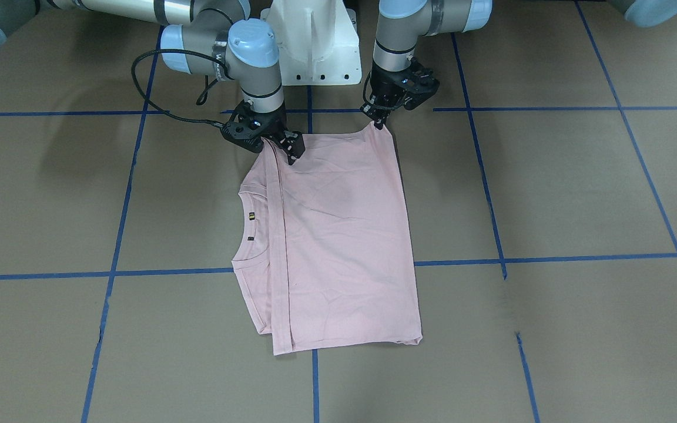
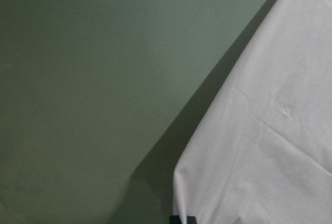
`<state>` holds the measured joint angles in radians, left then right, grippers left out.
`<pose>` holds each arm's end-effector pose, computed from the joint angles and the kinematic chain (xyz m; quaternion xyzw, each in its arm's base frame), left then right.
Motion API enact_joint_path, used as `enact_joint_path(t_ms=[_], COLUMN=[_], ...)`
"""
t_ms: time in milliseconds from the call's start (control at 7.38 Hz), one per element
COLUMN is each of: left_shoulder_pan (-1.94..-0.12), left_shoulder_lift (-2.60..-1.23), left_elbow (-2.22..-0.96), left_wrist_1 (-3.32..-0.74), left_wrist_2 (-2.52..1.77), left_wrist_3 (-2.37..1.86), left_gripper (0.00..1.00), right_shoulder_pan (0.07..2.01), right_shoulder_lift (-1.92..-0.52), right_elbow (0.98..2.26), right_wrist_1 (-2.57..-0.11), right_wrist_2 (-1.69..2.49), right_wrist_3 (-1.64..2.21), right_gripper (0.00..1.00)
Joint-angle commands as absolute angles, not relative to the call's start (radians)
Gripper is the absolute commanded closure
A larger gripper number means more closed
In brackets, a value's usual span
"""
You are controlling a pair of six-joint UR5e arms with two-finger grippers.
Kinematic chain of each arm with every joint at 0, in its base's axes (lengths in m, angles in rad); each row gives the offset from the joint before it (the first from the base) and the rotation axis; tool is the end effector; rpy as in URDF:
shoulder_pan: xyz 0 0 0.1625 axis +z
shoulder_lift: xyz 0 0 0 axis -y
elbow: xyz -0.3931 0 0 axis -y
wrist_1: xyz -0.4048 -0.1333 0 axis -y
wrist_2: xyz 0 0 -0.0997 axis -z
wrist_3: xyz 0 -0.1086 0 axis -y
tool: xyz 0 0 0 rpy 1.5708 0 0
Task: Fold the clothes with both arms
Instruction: 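Move the right gripper to the shirt's other near corner and grasp it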
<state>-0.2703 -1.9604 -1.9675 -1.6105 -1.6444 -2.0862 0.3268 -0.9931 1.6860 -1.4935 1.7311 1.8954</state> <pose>0.5279 -0.2763 0.2398 -0.0825 0.3940 -0.3368 0.8512 -0.5995 -0.3257 0.2408 -0.0738 -0.3745 0.2671 0.8848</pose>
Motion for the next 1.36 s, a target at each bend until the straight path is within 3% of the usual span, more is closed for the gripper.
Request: enact_joint_path(t_ms=[0, 407, 542, 678, 949, 1085, 1220], left_shoulder_pan=[-0.272, -0.272, -0.272, -0.27, -0.271, -0.272, -0.272], left_shoulder_lift=[-1.96, -1.959, -1.959, -1.959, -1.959, -1.959, -1.959], left_elbow=[-1.97, -1.97, -1.97, -1.97, -1.97, -1.97, -1.97], left_wrist_1=[-1.611, -1.611, -1.611, -1.611, -1.609, -1.609, -1.609], left_wrist_2=[-1.644, -1.644, -1.644, -1.644, -1.644, -1.644, -1.644], left_wrist_3=[-2.086, -2.086, -2.086, -2.086, -2.086, -2.086, -2.086], left_gripper=[1.0, 1.0, 1.0, 1.0, 1.0, 1.0, 1.0], right_shoulder_pan=[0.324, 0.324, 0.322, 0.322, 0.322, 0.322, 0.322], right_shoulder_lift=[-0.989, -0.994, -0.994, -0.993, -0.991, -0.991, -0.989], right_elbow=[1.698, 1.704, 1.704, 1.706, 1.718, 1.718, 1.72], right_wrist_1=[-1.54, -1.543, -1.545, -1.543, -1.543, -1.543, -1.543], right_wrist_2=[1.732, 1.735, 1.735, 1.735, 1.736, 1.738, 1.738], right_wrist_3=[1.894, 1.894, 1.896, 1.894, 1.894, 1.894, 1.894], right_gripper=[0.0, 0.0, 0.05, 0.23, 0.69, 0.88, 1.0])
